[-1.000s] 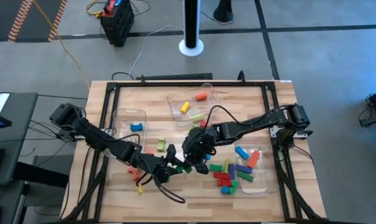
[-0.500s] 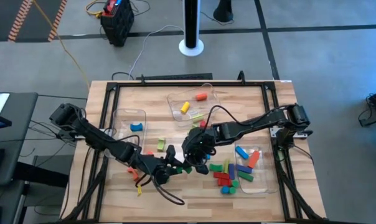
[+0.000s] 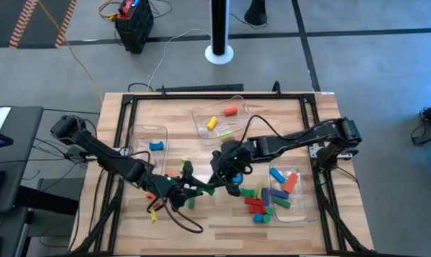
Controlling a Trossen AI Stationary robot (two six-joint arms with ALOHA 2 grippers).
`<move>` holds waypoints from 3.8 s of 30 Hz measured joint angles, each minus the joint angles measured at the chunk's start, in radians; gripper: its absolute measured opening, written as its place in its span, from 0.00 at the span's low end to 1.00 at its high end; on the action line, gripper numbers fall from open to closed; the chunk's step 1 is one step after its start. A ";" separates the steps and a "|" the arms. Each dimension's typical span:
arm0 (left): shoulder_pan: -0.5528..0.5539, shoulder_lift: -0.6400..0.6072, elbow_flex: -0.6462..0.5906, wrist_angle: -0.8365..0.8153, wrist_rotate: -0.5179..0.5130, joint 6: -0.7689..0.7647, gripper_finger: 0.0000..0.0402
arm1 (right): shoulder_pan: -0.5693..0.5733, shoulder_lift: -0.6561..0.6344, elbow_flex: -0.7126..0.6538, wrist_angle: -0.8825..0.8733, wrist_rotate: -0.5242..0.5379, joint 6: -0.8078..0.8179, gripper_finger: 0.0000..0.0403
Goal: Sort blocks by size
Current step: Put the green arch block into the left transparent bin, then put the brown cylindrical block into the top transparent bin
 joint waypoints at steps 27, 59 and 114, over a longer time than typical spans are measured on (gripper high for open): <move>-0.007 -0.305 -0.002 -0.905 -0.261 -0.812 0.33 | 0.053 -0.075 -0.005 -0.249 0.189 0.000 0.58; -0.006 -0.375 -0.003 -1.382 -0.040 -1.472 0.40 | 0.123 -0.074 -0.005 -0.271 0.253 0.003 0.58; -0.048 -0.215 -0.003 -0.785 -0.018 -1.019 0.41 | 0.186 -0.074 -0.004 -0.413 0.271 0.053 0.58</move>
